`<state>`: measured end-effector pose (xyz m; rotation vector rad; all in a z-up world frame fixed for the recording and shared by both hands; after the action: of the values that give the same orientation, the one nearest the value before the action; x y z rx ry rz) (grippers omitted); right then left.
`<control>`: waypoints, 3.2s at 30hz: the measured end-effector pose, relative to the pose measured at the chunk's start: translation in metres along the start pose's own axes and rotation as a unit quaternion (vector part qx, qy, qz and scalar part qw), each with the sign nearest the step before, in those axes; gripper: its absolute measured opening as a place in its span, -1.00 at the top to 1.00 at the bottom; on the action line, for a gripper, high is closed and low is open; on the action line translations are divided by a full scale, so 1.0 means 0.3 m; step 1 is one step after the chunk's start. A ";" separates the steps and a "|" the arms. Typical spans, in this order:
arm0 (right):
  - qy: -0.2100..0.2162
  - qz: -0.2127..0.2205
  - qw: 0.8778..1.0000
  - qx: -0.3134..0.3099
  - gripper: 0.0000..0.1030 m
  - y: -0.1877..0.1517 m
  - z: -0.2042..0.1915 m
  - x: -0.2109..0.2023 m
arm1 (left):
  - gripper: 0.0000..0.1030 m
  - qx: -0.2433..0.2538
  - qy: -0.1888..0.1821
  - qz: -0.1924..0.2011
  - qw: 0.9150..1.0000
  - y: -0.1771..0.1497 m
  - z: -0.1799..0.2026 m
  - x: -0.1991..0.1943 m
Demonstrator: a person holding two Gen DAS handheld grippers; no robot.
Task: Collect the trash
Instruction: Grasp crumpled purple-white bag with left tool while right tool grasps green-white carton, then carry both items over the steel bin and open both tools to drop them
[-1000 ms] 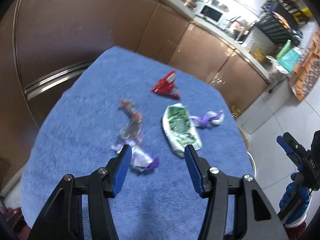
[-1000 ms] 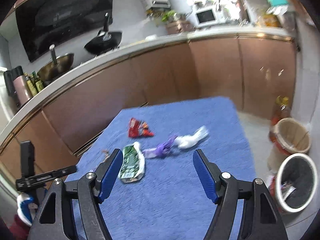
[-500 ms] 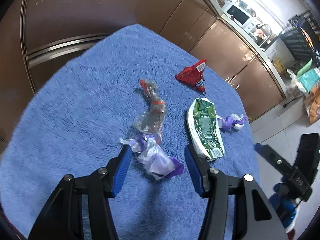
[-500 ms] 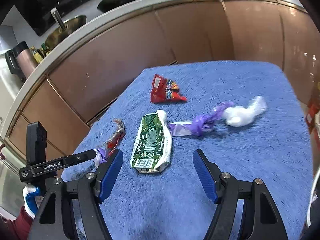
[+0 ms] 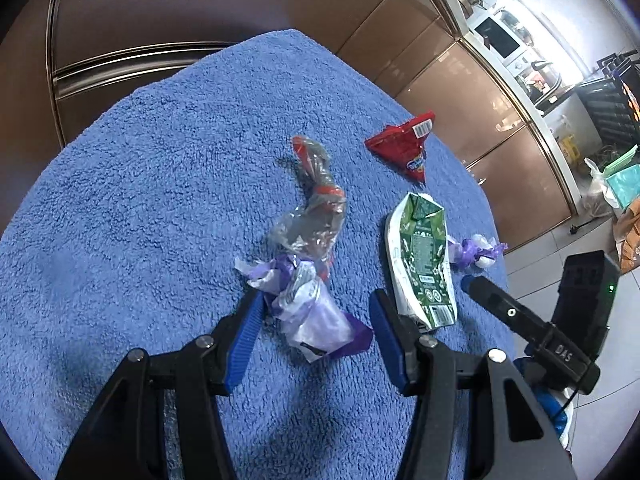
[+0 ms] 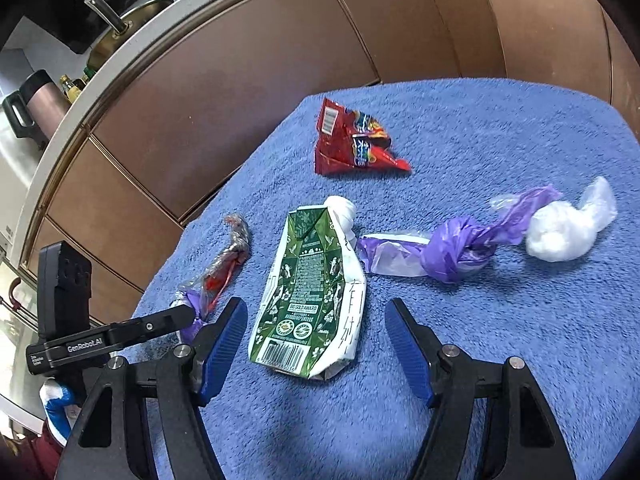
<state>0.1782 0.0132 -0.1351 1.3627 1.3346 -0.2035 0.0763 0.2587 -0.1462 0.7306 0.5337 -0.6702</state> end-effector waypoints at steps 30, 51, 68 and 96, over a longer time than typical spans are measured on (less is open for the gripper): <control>0.070 -0.033 0.997 0.018 0.24 0.068 -0.037 0.089 | 0.20 -0.018 -0.056 0.018 0.998 -0.056 -0.066 -0.066; 0.092 -0.097 0.990 0.055 0.75 0.091 -0.122 0.215 | 0.40 -0.047 -0.098 0.024 0.994 -0.084 -0.126 -0.113; 0.120 -0.052 0.986 0.102 0.81 0.052 -0.058 0.078 | 0.44 -0.068 -0.106 0.029 0.992 -0.130 -0.140 -0.188; 0.066 0.164 0.945 0.277 0.81 -0.211 0.408 -0.601 | 0.44 0.069 -0.148 -0.017 0.987 -0.097 0.297 -0.193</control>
<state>0.1369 -0.2017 -0.0748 2.0833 1.1777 -0.2774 0.0352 0.1968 -0.0648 0.7362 0.2299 -0.8370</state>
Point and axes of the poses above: each gripper's, at about its wrist camera, not at the fingertips, and x roughly the way its jaws point, z to its right, y to its top, the point moved 2 cm from there along x, roughly the way its jaws point, and after that the axes turned 10 degrees about -y, right-handed, at the moved point
